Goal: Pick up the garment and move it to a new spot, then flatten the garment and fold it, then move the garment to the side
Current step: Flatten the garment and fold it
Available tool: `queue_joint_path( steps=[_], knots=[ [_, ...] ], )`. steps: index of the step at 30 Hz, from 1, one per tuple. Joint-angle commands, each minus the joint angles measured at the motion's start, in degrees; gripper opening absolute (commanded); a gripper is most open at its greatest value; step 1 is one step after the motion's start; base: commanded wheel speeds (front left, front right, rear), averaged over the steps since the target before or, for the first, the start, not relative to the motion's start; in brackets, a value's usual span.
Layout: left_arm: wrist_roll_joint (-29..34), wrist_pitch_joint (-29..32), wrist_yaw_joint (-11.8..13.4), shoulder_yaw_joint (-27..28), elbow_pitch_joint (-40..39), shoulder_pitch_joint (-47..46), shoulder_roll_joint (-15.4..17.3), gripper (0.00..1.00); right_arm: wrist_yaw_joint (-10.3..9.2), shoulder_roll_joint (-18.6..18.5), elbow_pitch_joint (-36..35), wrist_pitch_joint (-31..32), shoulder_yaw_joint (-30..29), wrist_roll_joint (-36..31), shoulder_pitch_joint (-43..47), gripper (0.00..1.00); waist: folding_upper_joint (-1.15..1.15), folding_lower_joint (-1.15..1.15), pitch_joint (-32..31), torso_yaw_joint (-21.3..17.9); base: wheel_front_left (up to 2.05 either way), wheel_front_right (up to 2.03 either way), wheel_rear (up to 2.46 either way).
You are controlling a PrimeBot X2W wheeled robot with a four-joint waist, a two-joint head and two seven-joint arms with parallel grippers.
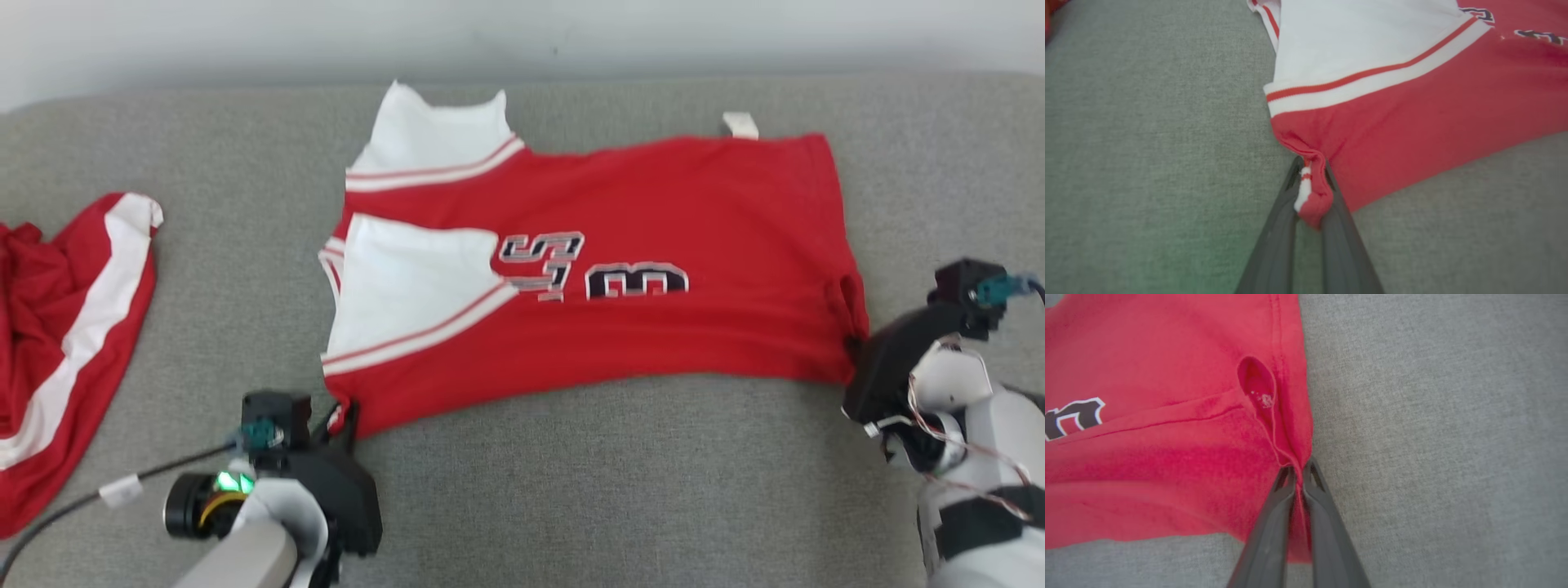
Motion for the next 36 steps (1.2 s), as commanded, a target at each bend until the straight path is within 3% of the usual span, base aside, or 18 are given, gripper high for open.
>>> queue_joint_path(
  steps=[1,17,26,27,28,29,36],
  knots=[
    [-0.24,0.26,0.33,-0.52,0.19,2.64,0.7,0.0,0.01,-0.54,-0.78,0.17,-0.48,0.52,1.6,0.0,-0.01,-0.01,-2.53,0.31,0.0,0.0,0.0],
    [-2.59,-1.29,5.79,0.06,-15.91,16.63,6.58,0.0,-0.06,2.75,-21.66,7.8,-6.82,3.89,21.45,0.0,-0.01,-0.01,-8.67,-0.05,0.0,0.0,0.0],
    [-2.08,-1.89,6.67,-0.1,-15.82,18.68,7.54,0.0,-0.06,3.68,-24.32,9.91,-6.61,5.65,27.68,0.0,-0.01,-0.01,-8.2,-0.17,0.0,0.0,0.0],
    [-2.12,-1.81,6.76,-0.17,-15.56,18.68,7.4,0.23,-0.06,3.67,-24.0,9.81,-6.3,6.13,27.97,0.0,-0.01,-0.01,-8.15,-0.2,0.0,0.0,0.0],
    [-2.57,-1.65,6.74,-0.06,-15.35,18.79,7.17,0.55,-0.06,3.68,-23.73,9.75,-5.97,6.59,28.27,0.38,-0.01,-0.01,-8.1,-0.24,0.0,0.0,0.0],
    [-3.1,-1.52,6.66,0.09,-15.15,19.01,6.96,1.0,-0.06,3.68,-23.45,9.58,-5.89,6.77,28.41,1.0,-0.01,-0.01,-8.07,-0.26,0.0,0.0,0.0],
    [-4.33,-0.56,7.49,1.19,-17.52,19.49,8.46,1.0,-0.06,3.78,-24.96,8.11,-6.0,4.74,25.29,1.0,-0.01,-0.01,-8.21,-0.26,0.0,0.0,0.0]
  ],
)
